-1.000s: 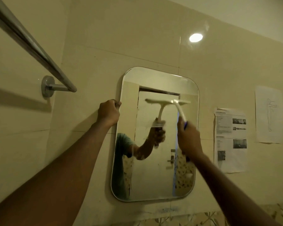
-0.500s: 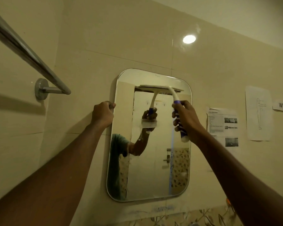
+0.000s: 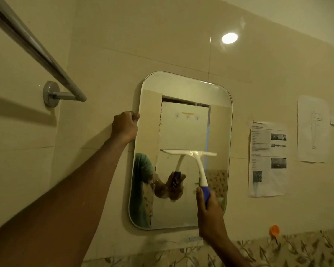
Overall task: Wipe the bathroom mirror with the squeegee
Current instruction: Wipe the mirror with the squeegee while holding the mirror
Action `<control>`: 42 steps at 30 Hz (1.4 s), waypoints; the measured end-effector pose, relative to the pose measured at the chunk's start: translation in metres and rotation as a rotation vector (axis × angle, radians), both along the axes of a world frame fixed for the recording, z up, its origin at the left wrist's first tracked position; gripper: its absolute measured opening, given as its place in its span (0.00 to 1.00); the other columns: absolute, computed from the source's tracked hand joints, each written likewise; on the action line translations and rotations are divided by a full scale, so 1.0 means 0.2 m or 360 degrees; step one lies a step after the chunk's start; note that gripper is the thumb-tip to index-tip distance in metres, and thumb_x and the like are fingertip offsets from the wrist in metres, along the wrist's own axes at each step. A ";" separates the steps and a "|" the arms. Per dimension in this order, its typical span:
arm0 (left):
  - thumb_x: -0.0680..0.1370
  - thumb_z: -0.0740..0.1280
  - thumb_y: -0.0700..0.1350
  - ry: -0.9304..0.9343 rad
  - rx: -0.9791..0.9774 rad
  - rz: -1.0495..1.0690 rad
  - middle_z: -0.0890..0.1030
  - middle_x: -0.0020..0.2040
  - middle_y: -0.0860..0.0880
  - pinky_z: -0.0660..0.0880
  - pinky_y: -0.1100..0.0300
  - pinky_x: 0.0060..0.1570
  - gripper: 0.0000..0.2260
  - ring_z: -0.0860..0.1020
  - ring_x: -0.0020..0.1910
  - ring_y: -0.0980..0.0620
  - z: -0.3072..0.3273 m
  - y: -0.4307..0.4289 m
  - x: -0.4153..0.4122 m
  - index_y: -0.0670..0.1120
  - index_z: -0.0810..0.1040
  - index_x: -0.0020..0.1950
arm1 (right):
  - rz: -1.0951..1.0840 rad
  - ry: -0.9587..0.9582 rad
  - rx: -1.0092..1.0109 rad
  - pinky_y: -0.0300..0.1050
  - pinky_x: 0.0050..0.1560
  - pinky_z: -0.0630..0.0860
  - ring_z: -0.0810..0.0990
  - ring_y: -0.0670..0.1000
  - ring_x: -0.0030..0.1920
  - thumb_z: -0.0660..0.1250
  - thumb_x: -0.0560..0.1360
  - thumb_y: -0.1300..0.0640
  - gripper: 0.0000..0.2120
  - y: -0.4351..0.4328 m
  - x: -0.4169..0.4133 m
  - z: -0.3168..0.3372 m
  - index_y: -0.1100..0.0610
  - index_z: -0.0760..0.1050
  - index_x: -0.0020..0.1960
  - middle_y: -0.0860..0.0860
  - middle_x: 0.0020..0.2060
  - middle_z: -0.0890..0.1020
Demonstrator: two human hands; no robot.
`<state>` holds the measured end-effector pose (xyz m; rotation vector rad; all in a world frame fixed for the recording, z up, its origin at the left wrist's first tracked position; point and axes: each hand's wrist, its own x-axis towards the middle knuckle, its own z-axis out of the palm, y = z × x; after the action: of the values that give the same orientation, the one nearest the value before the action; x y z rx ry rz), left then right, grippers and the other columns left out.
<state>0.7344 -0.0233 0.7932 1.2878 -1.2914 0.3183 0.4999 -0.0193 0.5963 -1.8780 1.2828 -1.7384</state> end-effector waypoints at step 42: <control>0.83 0.58 0.49 0.0048 0.0025 0.0051 0.81 0.55 0.36 0.68 0.56 0.44 0.17 0.78 0.55 0.37 -0.05 -0.02 0.00 0.38 0.79 0.59 | 0.0034 -0.0178 -0.0095 0.47 0.32 0.74 0.73 0.51 0.30 0.54 0.77 0.40 0.21 -0.03 0.04 0.11 0.56 0.72 0.42 0.55 0.32 0.75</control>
<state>0.7349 -0.0269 0.7837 1.3231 -1.2511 0.3109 0.5080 -0.0247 0.6180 -1.7911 1.1785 -1.8614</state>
